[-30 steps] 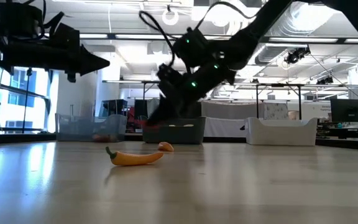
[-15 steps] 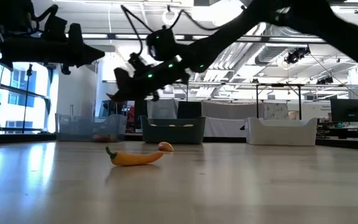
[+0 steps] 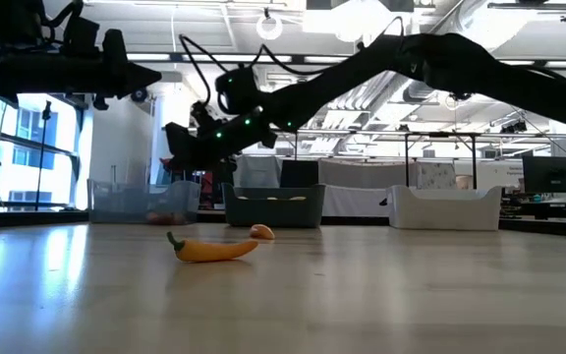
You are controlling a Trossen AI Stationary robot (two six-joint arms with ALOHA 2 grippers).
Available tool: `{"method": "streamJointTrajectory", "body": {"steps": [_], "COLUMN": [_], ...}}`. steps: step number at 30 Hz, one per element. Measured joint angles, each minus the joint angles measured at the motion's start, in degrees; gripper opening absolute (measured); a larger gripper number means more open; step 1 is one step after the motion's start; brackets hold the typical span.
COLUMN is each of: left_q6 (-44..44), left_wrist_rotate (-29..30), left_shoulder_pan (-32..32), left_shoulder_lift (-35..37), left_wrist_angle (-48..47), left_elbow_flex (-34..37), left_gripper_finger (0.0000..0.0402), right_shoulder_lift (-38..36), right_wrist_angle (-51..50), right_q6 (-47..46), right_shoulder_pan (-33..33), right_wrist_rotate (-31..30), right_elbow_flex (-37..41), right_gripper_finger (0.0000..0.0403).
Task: Sort produce into baskets
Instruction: Put the orange chili pepper into the transparent black bin, then put the yellow chili pepper into the transparent black bin
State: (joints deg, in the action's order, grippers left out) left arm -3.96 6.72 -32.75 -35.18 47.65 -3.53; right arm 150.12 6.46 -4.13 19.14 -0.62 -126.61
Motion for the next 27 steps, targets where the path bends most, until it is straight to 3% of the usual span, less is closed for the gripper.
{"method": "streamJointTrajectory", "body": {"steps": [8,16,19,23,27], "left_q6": [0.1,0.1,0.1,0.2,0.8], "left_wrist_rotate": [0.0,0.0,0.0,-0.1,-0.3], "left_shoulder_pan": [0.0,0.0,0.0,0.0,0.0], "left_shoulder_lift": [0.0,0.0,0.0,0.0,0.0], "left_wrist_angle": [-0.3,-0.5,-0.9,-1.1,-1.1], "left_elbow_flex": [0.0,0.0,0.0,0.0,0.0], "left_gripper_finger": [0.0000,0.0000,0.0000,0.0000,0.0000], "right_shoulder_lift": [0.4,0.4,0.1,-2.0,-4.5], "right_wrist_angle": [-0.2,-0.5,-2.7,-8.2,-12.7], "right_q6": [-0.4,-0.5,-1.1,1.0,4.2], "right_shoulder_pan": [0.4,0.4,0.1,-0.9,-1.5], "right_wrist_rotate": [0.2,0.3,0.5,-2.8,-3.0], "right_elbow_flex": [-0.1,-0.1,-0.1,-0.1,-0.1], "right_gripper_finger": [0.0045,0.0141,0.0159,0.0121,0.0026]}}
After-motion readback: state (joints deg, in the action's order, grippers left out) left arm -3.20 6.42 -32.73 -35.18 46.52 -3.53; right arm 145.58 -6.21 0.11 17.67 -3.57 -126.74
